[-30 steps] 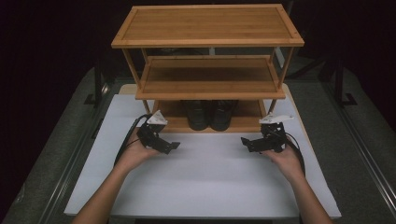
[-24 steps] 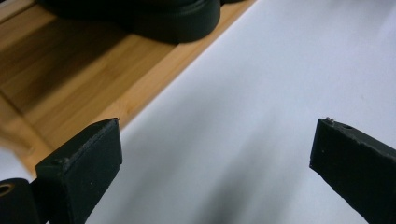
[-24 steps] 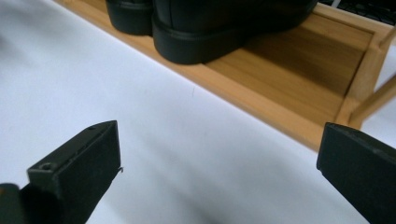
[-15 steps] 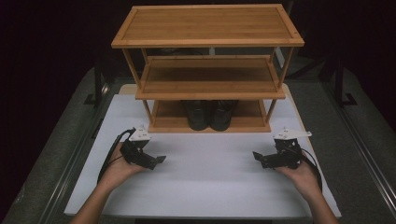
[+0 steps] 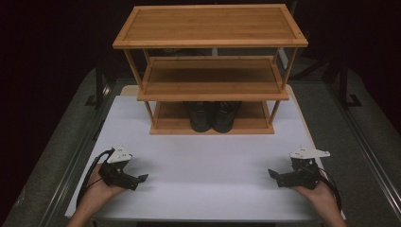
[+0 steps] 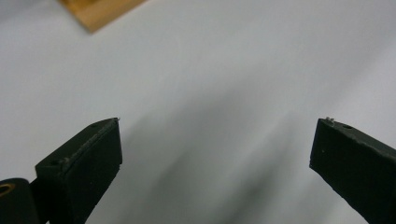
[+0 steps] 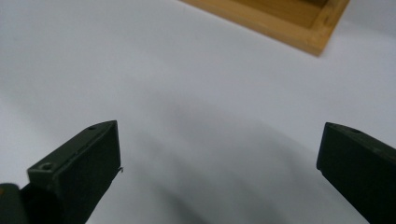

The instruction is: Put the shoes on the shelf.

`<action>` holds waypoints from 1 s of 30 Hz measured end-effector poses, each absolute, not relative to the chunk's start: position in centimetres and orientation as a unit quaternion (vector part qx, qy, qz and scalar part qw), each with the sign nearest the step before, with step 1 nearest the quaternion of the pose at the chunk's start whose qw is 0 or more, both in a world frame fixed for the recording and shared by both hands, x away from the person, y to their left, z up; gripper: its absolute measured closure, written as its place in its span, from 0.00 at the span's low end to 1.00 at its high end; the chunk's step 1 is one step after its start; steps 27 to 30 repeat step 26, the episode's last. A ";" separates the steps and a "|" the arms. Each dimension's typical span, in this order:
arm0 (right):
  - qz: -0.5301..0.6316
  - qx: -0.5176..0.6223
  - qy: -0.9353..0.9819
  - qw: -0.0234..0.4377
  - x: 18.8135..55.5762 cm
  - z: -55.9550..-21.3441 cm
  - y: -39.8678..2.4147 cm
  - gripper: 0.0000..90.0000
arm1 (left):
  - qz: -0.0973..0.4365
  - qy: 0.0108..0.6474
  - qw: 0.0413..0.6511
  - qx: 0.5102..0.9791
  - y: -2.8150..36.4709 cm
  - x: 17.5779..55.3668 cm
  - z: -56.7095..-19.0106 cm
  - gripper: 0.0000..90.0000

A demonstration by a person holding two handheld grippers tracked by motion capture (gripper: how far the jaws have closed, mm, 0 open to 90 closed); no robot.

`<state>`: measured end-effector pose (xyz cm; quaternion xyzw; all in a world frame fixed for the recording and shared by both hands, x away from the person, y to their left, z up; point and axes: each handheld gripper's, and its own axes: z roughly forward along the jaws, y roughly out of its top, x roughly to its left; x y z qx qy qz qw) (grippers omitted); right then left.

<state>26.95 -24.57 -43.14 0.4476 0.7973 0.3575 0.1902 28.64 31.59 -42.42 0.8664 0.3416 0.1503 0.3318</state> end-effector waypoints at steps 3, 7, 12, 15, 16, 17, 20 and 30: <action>0.352 0.450 0.799 0.190 26.6 -43.4 -24.8 0.00 | 0.150 0.348 0.325 0.866 32.3 28.0 -42.8 0.02; 0.336 0.457 0.802 0.188 25.8 -44.2 -25.4 0.00 | 0.156 0.356 0.320 0.864 33.2 27.1 -43.3 0.02; 0.318 0.460 0.808 0.187 25.1 -45.0 -25.8 0.00 | 0.159 0.362 0.315 0.863 34.1 26.3 -44.4 0.02; 0.312 0.460 0.811 0.184 24.9 -45.5 -25.9 0.00 | 0.155 0.368 0.333 0.854 34.5 26.1 -44.8 0.02; 0.316 0.462 0.808 0.182 24.9 -45.6 -26.0 0.00 | 0.155 0.366 0.338 0.853 34.6 26.0 -44.9 0.02; 0.318 0.463 0.807 0.180 24.8 -45.7 -26.1 0.00 | 0.155 0.367 0.339 0.852 34.7 26.0 -44.9 0.02; 0.324 0.464 0.805 0.175 24.9 -45.8 -26.3 0.00 | 0.156 0.367 0.339 0.852 34.6 26.0 -45.0 0.02; 0.325 0.465 0.805 0.175 24.9 -45.8 -26.3 0.00 | 0.157 0.367 0.340 0.851 34.6 26.0 -45.0 0.02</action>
